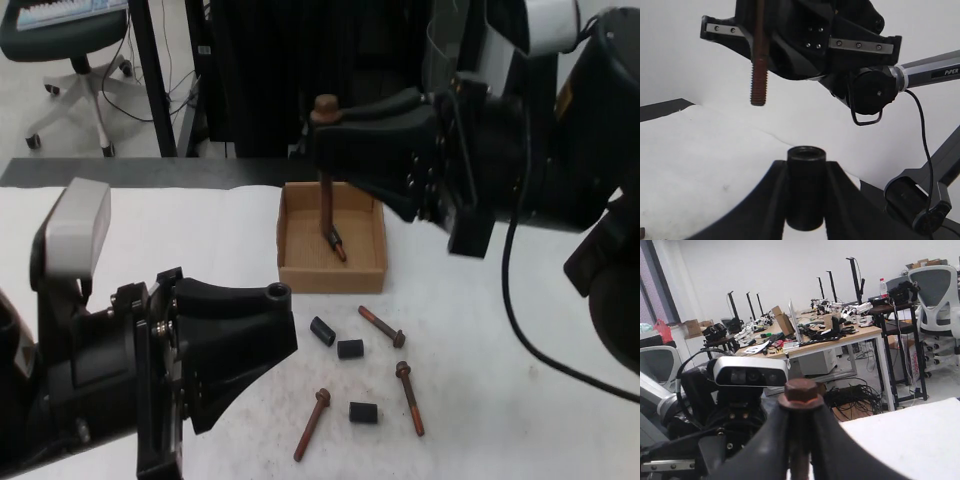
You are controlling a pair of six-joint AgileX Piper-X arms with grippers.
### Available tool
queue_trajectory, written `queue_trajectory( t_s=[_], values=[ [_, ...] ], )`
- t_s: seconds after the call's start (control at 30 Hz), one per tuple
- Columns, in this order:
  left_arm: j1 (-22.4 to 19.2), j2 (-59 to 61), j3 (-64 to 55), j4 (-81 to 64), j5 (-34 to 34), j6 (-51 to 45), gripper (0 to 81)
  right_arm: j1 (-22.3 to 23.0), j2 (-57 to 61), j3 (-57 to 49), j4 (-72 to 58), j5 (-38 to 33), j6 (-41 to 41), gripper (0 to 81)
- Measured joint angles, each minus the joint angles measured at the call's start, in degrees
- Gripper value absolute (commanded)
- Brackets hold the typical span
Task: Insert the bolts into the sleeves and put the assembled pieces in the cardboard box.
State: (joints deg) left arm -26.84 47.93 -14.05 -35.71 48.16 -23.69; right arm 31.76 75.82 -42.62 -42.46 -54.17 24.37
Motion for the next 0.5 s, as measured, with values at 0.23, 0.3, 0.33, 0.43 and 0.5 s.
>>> queue_trajectory(
  t_s=[0.23,0.3,0.33,0.43,0.5],
  values=[
    [0.00,0.00,0.00,0.05,0.00,-0.03,0.3,4.14,0.00,0.00,-4.18,1.39,-0.34,0.8],
    [0.00,0.00,0.00,-0.08,0.00,-0.03,0.3,4.75,0.00,0.00,-5.13,1.40,-0.34,0.8],
    [0.00,0.00,0.00,-0.05,0.00,-0.03,0.3,4.75,0.00,0.00,-5.14,1.51,-0.34,0.8],
    [0.00,0.00,0.00,-0.05,0.00,-0.03,0.3,4.75,0.00,0.00,-5.34,1.47,-0.34,0.8],
    [0.00,0.00,0.00,-0.05,0.00,-0.11,0.3,4.90,0.00,0.00,-5.51,1.47,-0.34,0.8]
  ],
)
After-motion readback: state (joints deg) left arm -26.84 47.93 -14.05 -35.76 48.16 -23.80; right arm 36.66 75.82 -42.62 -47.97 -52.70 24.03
